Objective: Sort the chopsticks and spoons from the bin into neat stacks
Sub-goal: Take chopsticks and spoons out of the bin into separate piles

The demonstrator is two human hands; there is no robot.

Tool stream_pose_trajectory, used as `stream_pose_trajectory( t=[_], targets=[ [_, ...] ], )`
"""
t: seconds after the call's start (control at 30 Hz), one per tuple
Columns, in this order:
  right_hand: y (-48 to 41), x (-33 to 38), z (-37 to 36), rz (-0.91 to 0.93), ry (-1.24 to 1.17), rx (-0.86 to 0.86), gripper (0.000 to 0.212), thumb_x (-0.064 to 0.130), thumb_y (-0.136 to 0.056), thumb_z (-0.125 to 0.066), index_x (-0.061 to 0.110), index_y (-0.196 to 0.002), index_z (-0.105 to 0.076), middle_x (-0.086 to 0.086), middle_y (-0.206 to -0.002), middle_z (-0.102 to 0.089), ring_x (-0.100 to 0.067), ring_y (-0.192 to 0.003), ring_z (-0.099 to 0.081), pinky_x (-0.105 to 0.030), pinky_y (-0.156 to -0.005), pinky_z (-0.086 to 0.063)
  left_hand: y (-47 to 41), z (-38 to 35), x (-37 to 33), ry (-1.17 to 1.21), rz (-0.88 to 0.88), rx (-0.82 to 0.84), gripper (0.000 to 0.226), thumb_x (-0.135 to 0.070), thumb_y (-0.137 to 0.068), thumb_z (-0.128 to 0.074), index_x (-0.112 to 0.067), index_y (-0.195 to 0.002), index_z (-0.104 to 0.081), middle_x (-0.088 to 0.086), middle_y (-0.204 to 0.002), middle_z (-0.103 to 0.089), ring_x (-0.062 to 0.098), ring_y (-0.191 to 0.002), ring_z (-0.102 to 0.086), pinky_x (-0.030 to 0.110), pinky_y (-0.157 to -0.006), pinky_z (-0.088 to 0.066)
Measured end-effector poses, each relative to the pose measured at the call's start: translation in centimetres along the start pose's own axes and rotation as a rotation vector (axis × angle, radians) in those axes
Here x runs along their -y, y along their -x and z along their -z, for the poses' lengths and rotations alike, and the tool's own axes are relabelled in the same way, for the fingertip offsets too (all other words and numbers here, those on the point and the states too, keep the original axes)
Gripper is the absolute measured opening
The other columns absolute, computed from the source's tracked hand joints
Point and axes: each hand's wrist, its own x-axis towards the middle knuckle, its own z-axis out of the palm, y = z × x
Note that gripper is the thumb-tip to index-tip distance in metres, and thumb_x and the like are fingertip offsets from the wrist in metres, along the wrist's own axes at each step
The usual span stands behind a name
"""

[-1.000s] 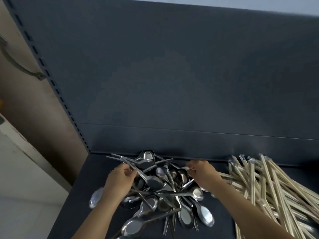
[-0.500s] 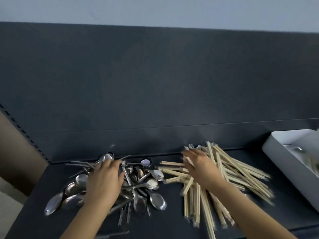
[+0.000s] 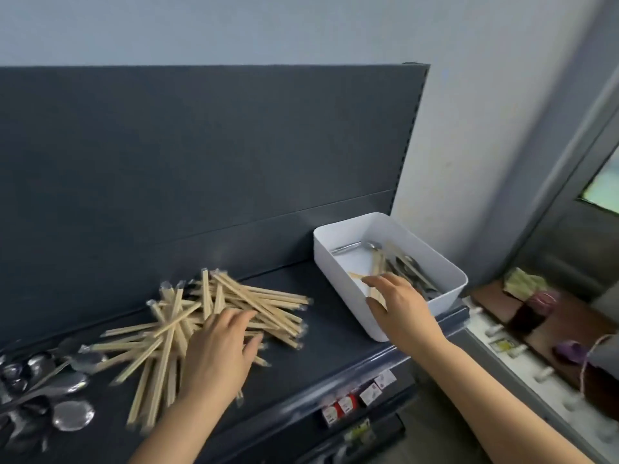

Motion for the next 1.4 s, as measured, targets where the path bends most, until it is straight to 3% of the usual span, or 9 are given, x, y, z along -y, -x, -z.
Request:
stream_pose_trajectory(
  t=[0.33, 0.6, 0.73, 0.87, 1.07, 1.23, 1.4],
  targets=[
    [1.0, -11.7, 3.5, -0.153, -0.004, -0.029, 0.036, 0.022, -0.096, -0.05, 0.024, -0.132, -0.051, 0.006, -0.125, -0.054, -0.014, -0.116, -0.05, -0.025, -0.091, -0.042, -6.8, -3.8, -12.7, 0.077, -0.176, 0.031, 0.033, -0.034, -0.083, -0.067, -0.022, -0.113, -0.065, -0.005, -0.105, -0.065, 0.02, -0.092, -0.061, 0.034, -0.069, -0.053],
    [-5.6, -16.6, 2.5, -0.097, 0.05, 0.064, 0.036, 0.024, -0.095, -0.05, 0.021, -0.131, -0.053, 0.005, -0.123, -0.054, -0.016, -0.109, -0.054, -0.022, -0.087, -0.041, -14.3, -8.4, -17.1, 0.196, -0.257, 0.113, 0.034, -0.037, -0.091, -0.055, -0.026, -0.124, -0.058, -0.009, -0.118, -0.058, 0.015, -0.108, -0.054, 0.029, -0.082, -0.045],
    [-9.4, -18.2, 1.3, -0.084, 0.084, 0.258, 0.042, 0.026, -0.094, -0.051, 0.024, -0.136, -0.047, 0.004, -0.127, -0.05, -0.019, -0.111, -0.054, -0.028, -0.091, -0.045, -17.7, -10.4, -18.1, 0.213, -0.293, 0.211, 0.038, -0.039, -0.095, -0.046, -0.029, -0.132, -0.049, -0.012, -0.128, -0.05, 0.009, -0.117, -0.046, 0.024, -0.095, -0.04],
    [-12.1, -19.8, 0.4, -0.069, 0.097, 0.357, 0.045, 0.028, -0.093, -0.052, 0.021, -0.137, -0.045, 0.002, -0.128, -0.049, -0.017, -0.111, -0.052, -0.025, -0.091, -0.043, -19.9, -11.8, -19.2, 0.225, -0.332, 0.295, 0.039, -0.04, -0.096, -0.044, -0.029, -0.134, -0.045, -0.013, -0.13, -0.048, 0.008, -0.118, -0.044, 0.024, -0.097, -0.039],
    [-14.7, -21.6, -1.1, 0.004, 0.106, 0.492, 0.043, 0.033, -0.092, -0.055, 0.02, -0.133, -0.049, 0.0, -0.124, -0.052, -0.019, -0.11, -0.054, -0.029, -0.093, -0.044, -20.1, -13.1, -20.5, 0.206, -0.38, 0.534, 0.049, -0.053, -0.091, -0.048, -0.031, -0.135, -0.043, -0.011, -0.126, -0.05, 0.01, -0.117, -0.044, 0.029, -0.095, -0.041],
    [-16.8, -23.0, -2.4, 0.119, 0.062, 0.519, 0.044, 0.032, -0.088, -0.058, 0.024, -0.131, -0.05, 0.001, -0.121, -0.053, -0.022, -0.109, -0.054, -0.033, -0.093, -0.045, -19.3, -13.8, -21.9, -0.003, -0.425, 0.791, 0.07, -0.063, -0.075, -0.063, -0.023, -0.129, -0.047, -0.001, -0.119, -0.054, 0.022, -0.11, -0.049, 0.038, -0.086, -0.043],
    [-18.9, -24.0, -2.5, 0.281, -0.015, 0.51, 0.041, 0.026, -0.089, -0.058, 0.025, -0.13, -0.052, 0.0, -0.123, -0.053, -0.024, -0.109, -0.055, -0.032, -0.091, -0.043, -18.1, -14.6, -23.9, -0.114, -0.311, 0.916, 0.071, -0.04, -0.071, -0.077, -0.015, -0.13, -0.046, 0.008, -0.118, -0.051, 0.03, -0.106, -0.052, 0.043, -0.084, -0.048]
  ],
)
